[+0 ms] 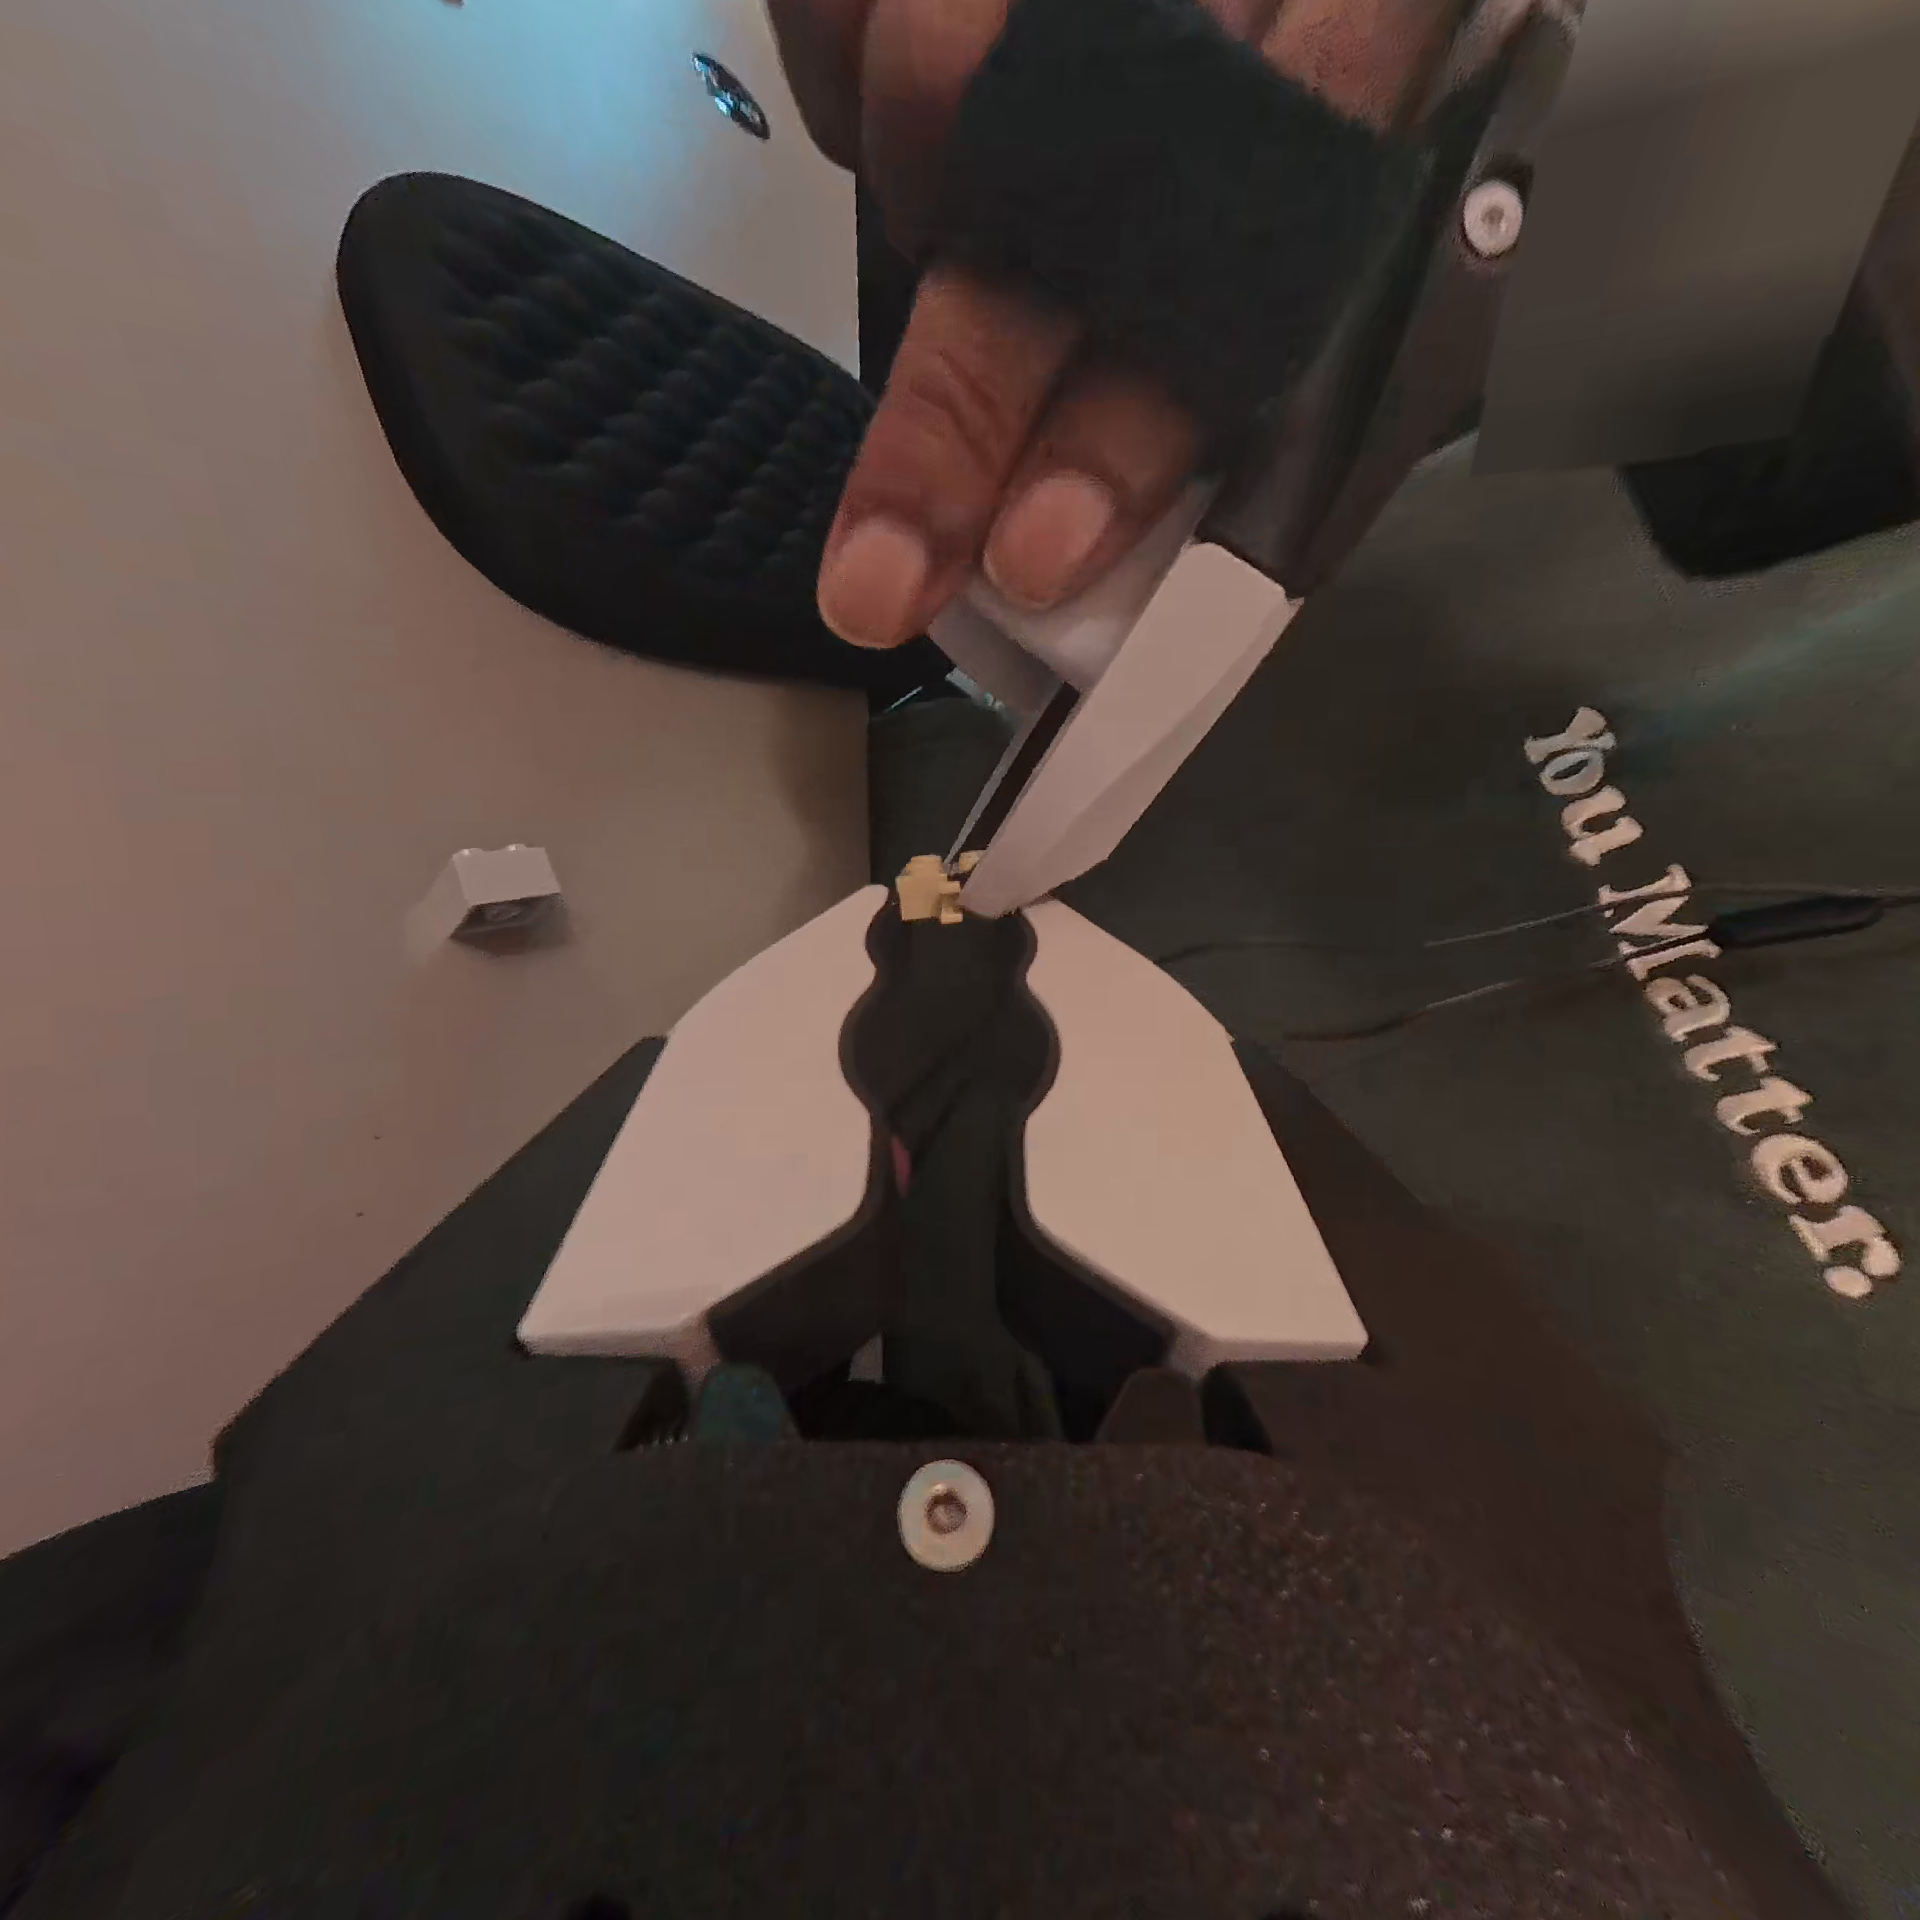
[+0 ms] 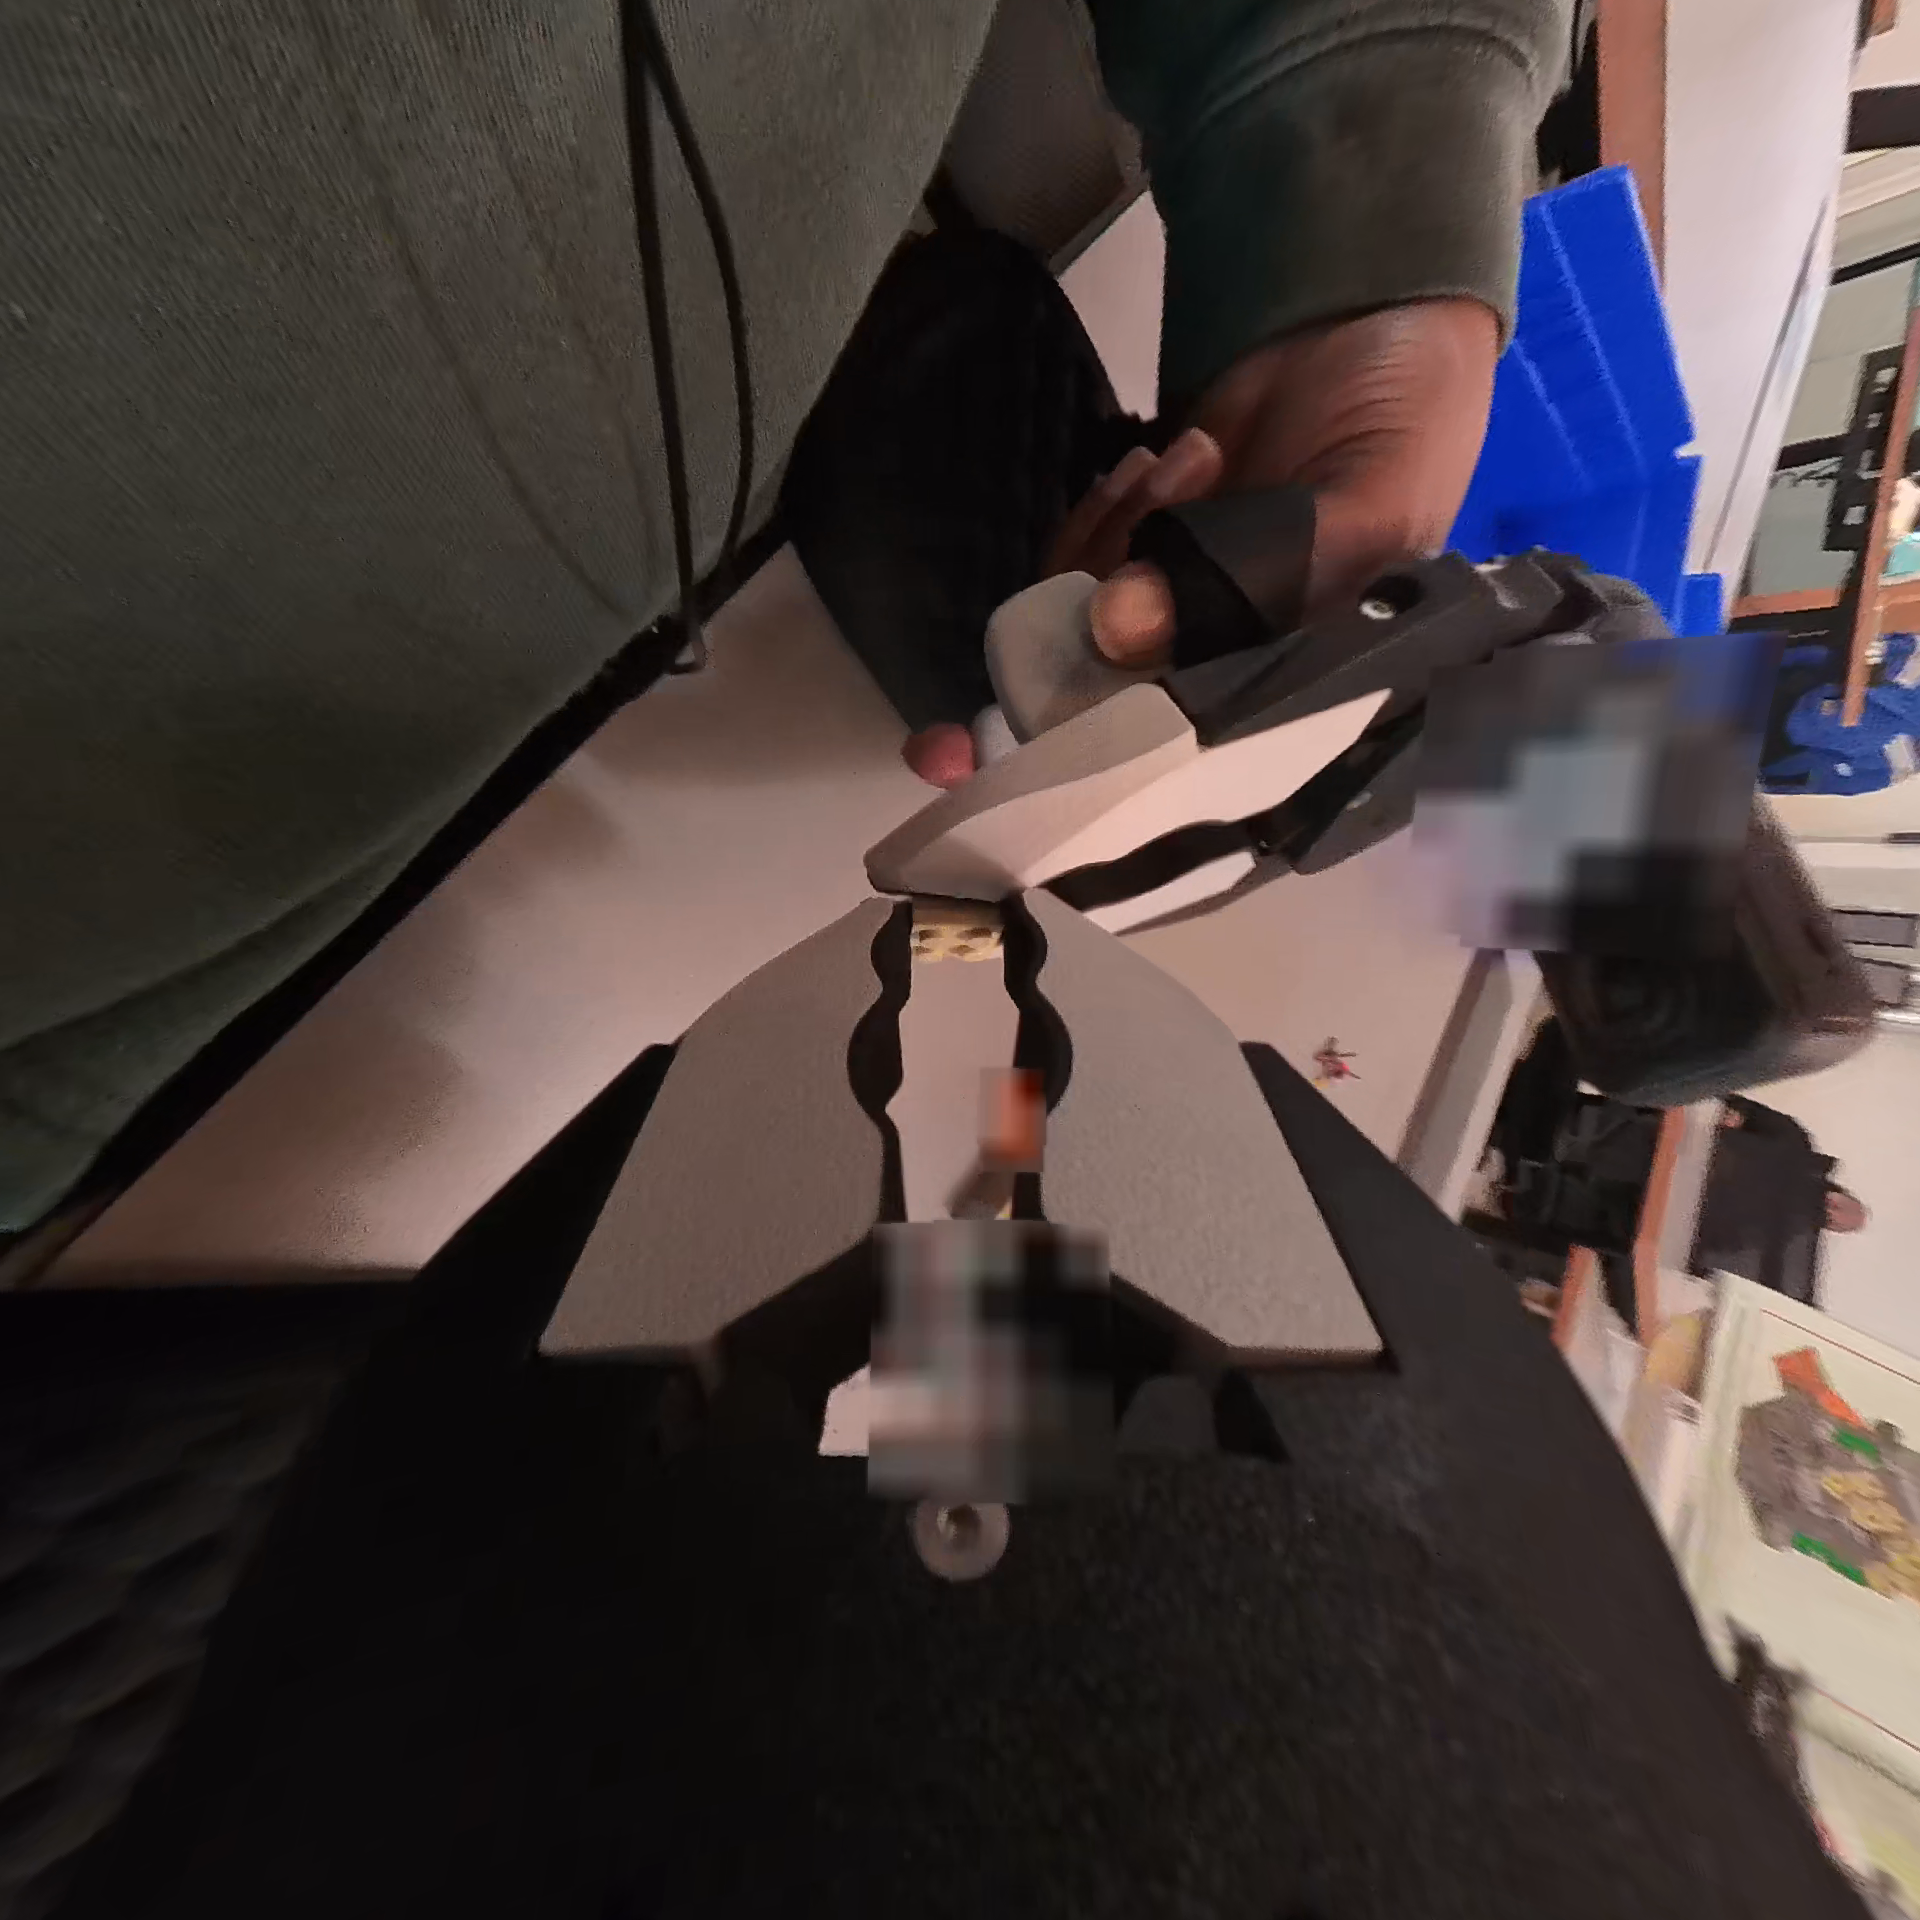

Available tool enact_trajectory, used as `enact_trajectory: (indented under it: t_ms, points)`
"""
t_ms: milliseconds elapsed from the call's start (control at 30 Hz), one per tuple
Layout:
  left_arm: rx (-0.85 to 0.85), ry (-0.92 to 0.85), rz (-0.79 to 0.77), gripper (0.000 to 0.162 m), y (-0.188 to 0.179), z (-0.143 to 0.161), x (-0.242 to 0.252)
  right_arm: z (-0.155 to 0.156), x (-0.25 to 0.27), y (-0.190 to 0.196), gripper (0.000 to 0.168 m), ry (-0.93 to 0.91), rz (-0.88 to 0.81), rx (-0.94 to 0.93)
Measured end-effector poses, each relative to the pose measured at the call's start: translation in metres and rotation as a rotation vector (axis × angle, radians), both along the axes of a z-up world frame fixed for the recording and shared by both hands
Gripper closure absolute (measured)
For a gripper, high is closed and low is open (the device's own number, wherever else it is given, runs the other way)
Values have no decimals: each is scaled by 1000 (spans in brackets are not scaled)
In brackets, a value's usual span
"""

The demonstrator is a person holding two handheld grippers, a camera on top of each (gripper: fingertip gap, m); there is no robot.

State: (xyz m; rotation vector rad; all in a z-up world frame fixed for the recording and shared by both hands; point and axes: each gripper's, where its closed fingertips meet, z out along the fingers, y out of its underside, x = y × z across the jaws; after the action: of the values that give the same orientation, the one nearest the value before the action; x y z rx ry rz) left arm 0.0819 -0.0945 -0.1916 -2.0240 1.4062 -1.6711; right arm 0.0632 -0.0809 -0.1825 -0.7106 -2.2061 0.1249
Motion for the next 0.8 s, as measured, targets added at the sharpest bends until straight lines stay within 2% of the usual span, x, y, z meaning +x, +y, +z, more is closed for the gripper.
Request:
enact_trajectory:
  t_ms: [167,433,600,700,800]
  points:
    - [124,65,-90,145,-5,-5,-2,-2,1,-7,152,-20,21,-232]
    - [293,144,-209,145,-14,-13,-1,-5,5,-23,153,-63,54,-735]
    - [428,178,-216,146,-9,-13,1,1,8,-23,153,-40,61,-1107]
    - [415,150,-166,147,-3,-10,2,9,7,-17,154,40,37,-1290]
    - [409,120,-122,147,1,-8,1,11,2,-13,155,137,-10,-1335]
